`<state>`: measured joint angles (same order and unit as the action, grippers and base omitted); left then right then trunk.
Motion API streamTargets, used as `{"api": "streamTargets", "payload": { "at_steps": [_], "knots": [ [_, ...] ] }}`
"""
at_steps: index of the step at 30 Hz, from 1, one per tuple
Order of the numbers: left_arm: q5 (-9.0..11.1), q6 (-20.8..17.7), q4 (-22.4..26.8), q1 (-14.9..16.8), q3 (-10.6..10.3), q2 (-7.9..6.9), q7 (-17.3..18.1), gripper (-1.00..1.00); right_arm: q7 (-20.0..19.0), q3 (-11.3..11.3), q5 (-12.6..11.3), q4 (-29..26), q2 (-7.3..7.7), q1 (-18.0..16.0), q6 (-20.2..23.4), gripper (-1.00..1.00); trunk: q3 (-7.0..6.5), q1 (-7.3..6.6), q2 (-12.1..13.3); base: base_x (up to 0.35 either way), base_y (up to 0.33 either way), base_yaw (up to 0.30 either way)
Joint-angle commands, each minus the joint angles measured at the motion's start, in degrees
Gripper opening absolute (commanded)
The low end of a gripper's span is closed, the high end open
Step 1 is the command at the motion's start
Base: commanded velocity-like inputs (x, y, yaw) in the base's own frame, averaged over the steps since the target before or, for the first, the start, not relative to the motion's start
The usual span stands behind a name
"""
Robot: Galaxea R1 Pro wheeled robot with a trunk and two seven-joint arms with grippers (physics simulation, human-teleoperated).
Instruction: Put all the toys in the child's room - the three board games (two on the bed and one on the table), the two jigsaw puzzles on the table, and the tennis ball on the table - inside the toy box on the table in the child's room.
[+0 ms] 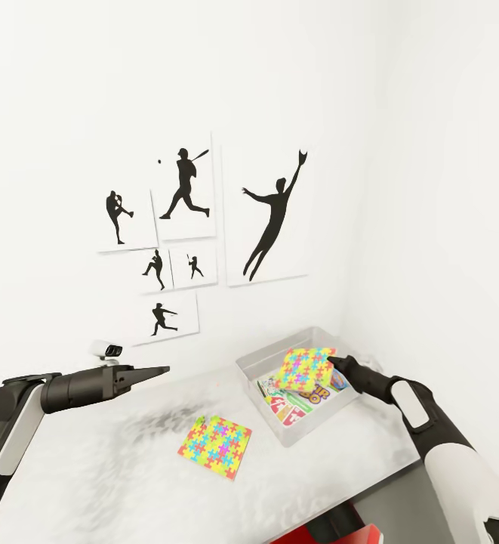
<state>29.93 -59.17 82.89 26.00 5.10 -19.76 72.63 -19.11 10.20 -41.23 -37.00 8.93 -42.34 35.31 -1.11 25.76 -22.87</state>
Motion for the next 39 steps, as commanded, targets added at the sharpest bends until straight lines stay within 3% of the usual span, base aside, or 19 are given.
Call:
{"api": "streamTargets", "payload": {
  "at_steps": [1, 20, 39],
  "knots": [
    [0.1, -0.4, 0.0, 0.0, 0.0, -0.01, 0.1, 1.00, 0.1, 0.2, -0.1, 0.0, -0.10, 0.0, 0.4, -1.00, 0.03, 0.02, 0.0, 0.000, 0.000, 0.000],
    [0.1, -0.4, 0.0, 0.0, 0.0, -0.01, 0.1, 1.00, 1.5, -0.1, 0.1, -0.4, -3.46, 0.0, -2.2, -1.00, 0.03, 0.02, 0.0, 0.000, 0.000, 0.000],
    [0.1, -0.4, 0.0, 0.0, 0.0, -0.01, 0.1, 1.00, 1.5, -0.2, 0.1, -0.4, -3.49, 0.0, -2.0, -1.00, 0.03, 0.02, 0.0, 0.000, 0.000, 0.000]
  ]
}}
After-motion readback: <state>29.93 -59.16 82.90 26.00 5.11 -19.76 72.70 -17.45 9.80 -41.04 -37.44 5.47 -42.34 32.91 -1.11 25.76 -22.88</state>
